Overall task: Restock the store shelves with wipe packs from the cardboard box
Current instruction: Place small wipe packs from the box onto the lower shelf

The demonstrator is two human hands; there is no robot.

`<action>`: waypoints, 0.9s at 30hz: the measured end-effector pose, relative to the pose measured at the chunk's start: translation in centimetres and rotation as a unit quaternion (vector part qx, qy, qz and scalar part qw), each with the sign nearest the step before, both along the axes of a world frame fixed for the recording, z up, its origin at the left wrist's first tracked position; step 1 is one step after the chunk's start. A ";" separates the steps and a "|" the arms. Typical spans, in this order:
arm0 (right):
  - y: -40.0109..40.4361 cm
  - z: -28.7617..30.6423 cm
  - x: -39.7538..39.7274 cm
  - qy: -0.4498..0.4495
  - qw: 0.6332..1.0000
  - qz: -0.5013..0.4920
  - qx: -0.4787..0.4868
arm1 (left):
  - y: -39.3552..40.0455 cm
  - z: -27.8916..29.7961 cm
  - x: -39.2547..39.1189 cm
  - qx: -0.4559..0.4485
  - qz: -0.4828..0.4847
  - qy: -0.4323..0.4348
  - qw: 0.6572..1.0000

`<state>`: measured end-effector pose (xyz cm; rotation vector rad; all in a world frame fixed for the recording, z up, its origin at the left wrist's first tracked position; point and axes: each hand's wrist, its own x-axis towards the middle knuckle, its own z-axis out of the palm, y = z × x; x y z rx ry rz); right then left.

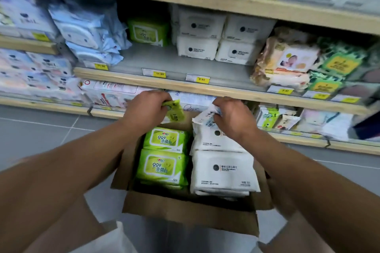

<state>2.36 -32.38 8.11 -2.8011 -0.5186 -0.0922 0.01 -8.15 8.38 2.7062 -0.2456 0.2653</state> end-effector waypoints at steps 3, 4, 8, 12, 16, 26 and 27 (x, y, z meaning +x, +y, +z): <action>-3.1 1.0 -0.5 -0.015 1.000 -0.021 0.006 | -2.9 1.2 0.3 -0.004 -0.014 -0.019 1.000; -4.2 1.2 -0.6 -0.022 0.999 -0.023 0.005 | -3.8 1.5 0.5 -0.006 -0.019 -0.026 0.999; -8.5 1.6 -0.8 -0.039 0.998 -0.051 0.003 | -7.6 2.4 1.4 -0.008 -0.045 -0.040 0.998; -12.6 1.5 -0.8 -0.045 0.995 -0.086 0.002 | -11.6 2.5 2.7 -0.009 -0.079 -0.045 0.996; -16.6 0.7 -0.5 -0.039 0.992 -0.119 0.003 | -15.7 1.7 4.1 -0.008 -0.119 -0.056 0.991; -24.9 -2.8 1.1 -0.014 0.983 -0.181 -0.007 | -24.7 -1.3 7.5 -0.038 -0.153 -0.029 0.987; -25.5 -3.3 1.4 -0.014 0.983 -0.185 -0.008 | -25.4 -1.7 7.9 -0.039 -0.159 -0.025 0.986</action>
